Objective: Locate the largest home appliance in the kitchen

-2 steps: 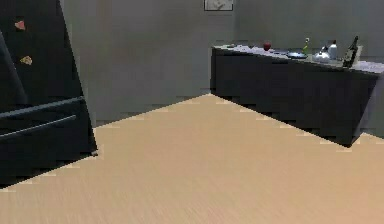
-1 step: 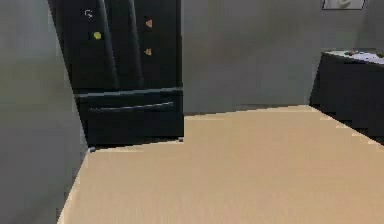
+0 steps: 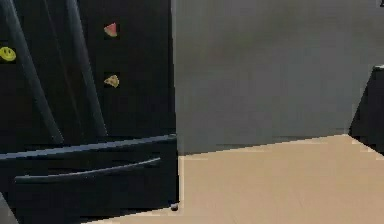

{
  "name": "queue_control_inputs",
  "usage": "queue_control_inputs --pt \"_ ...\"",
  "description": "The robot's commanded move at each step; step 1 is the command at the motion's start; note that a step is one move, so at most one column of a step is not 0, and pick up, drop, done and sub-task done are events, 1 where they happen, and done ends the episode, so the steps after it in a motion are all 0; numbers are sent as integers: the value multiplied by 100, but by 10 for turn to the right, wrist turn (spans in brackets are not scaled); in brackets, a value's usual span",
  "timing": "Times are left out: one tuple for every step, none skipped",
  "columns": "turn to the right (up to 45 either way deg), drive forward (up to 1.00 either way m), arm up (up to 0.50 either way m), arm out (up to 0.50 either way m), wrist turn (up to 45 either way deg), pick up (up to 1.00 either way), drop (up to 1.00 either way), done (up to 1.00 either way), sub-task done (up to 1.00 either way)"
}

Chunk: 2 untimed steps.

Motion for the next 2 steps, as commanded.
queue_control_inputs --pt "-90 0 0 0 0 0 0 0 0" --pt "0 40 0 0 0 0 0 0 0"
